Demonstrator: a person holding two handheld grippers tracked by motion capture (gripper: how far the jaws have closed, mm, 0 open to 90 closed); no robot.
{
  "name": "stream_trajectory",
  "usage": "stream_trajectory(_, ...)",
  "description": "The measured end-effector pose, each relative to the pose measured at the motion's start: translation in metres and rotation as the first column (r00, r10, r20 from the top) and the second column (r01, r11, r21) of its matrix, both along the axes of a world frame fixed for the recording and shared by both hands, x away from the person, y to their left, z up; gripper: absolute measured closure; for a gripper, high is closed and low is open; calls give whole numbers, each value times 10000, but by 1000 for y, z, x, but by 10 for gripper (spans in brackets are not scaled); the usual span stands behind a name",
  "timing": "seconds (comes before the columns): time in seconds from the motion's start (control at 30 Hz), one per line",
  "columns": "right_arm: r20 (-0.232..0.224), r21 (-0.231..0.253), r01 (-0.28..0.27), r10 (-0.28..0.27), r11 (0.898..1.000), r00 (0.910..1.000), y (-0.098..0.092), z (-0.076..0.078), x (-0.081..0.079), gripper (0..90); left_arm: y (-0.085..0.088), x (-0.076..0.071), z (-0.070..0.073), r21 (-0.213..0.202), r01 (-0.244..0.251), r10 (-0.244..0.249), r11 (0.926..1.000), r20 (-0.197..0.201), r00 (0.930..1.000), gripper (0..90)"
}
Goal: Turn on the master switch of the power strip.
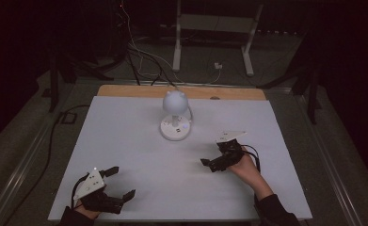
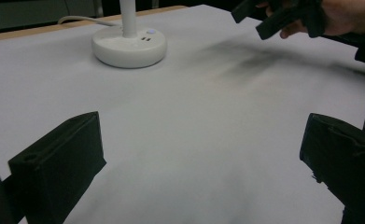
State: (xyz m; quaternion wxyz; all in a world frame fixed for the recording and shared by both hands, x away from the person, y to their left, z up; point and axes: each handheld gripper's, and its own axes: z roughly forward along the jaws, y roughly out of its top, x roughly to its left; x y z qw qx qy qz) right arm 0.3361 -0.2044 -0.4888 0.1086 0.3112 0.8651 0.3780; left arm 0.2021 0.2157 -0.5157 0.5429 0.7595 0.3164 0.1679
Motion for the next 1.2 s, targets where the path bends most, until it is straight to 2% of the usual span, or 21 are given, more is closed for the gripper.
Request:
stream_trajectory(0.47, 15, -149, 94, -94, 9998, 10000, -30, -12, -40, 0, -1, 0, 0, 17, 14, -14, 10000, -4, 10000, 2)
stream_trajectory(0.7, -154, -190, 248, -251, 9995, 9996, -47, -22, -59, 0, 0, 0, 0, 8, 13, -13, 10000, 1, 10000, 2)
stream_trajectory(0.93, -119, -507, 664, -671, 9965, 9977, -69, -29, -78, 0, -1, -1, 1, 43, 22, -22, 10000, 2, 10000, 2)
stream_trajectory(1.2, -130, -575, 949, -958, 9938, 9953, -87, -32, -91, 0, -1, -1, 0, 44, 28, -28, 10000, -7, 10000, 2)
